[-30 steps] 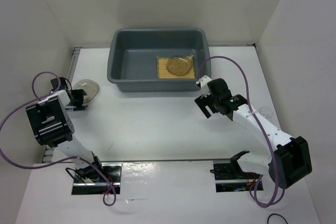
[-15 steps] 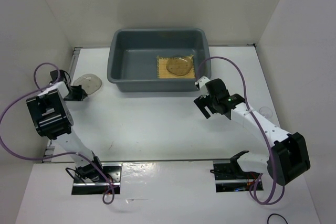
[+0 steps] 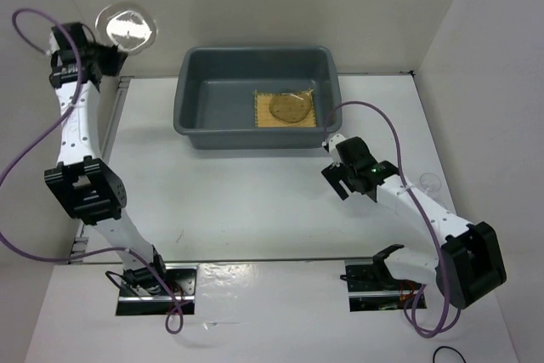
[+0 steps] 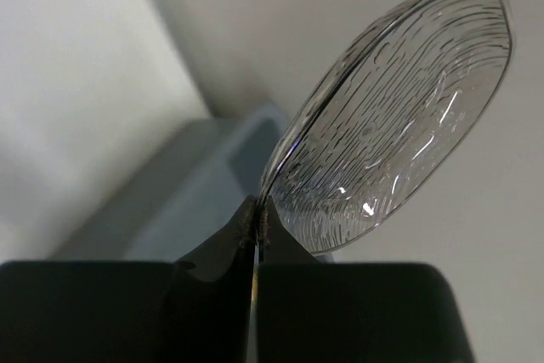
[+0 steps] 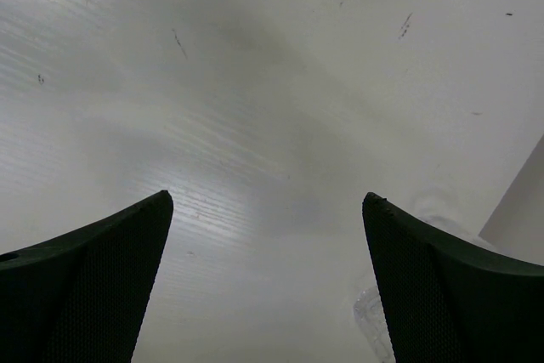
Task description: Place the mixed dishes into the plastic bin
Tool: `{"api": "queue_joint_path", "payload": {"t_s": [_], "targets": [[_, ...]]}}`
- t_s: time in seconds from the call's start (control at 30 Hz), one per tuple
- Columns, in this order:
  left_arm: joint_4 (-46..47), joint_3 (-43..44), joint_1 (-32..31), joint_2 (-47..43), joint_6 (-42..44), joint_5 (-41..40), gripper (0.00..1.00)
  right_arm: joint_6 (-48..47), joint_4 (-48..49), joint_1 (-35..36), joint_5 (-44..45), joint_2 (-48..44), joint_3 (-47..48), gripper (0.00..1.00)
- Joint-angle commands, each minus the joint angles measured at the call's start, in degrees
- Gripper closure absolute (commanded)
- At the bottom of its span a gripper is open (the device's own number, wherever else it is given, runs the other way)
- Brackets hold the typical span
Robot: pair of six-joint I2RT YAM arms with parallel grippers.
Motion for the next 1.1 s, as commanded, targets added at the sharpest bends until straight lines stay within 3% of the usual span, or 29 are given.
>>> {"api": "queue_joint_path", "payload": {"t_s": [0.0,0.17,0.2,0.23,0.3,0.37,0.43,0.47,0.7,1.07], "targets": [[-4.6,10.4,-5.9,4.3,2.8,2.7,1.0,1.1,2.6,-0.3,2.6,-2.4,0.2,0.04],[-16.1,34.2,-18.3,20.9,9.4,3.4,1.0,2.3,3.2,1.2,4.7,-3.5,-0.3,0.04],[-22.2,40.1,-20.0,24.7,10.4,3.4,1.0,2.3,3.2,1.2,4.7,-4.0,-0.3,0.04],[-25.5,55.2,-23.3,33.4,11.8,3.4,1.0,2.3,3.8,1.2,4.7,-4.7,-0.3,0.04],[-31.1,73.4,-25.6,43.3,11.0,6.3,1.0,2.3,3.8,1.2,4.7,-5.3,-0.3,0.04],[-27.0,62.9,-28.1,41.9,10.3,9.1,1.0,2.3,3.8,1.7,5.3,-5.9,-0.3,0.04],[-26.4,66.3,-30.3,46.1,10.3,8.3,1.0,2.3,4.3,1.7,5.3,-6.9,-0.3,0.04],[-26.9,72.3,-31.7,48.2,9.1,10.1,1.0,2.3,4.3,1.7,5.3,-6.9,-0.3,0.04],[-21.1,73.3,-36.0,58.2,2.5,17.8,1.0,2.3,4.8,1.7,5.8,-8.1,-0.9,0.04],[-17.3,73.3,-40.8,64.4,-13.3,15.6,1.0,2.3,5.4,1.7,5.8,-9.6,-0.9,0.04]]}}
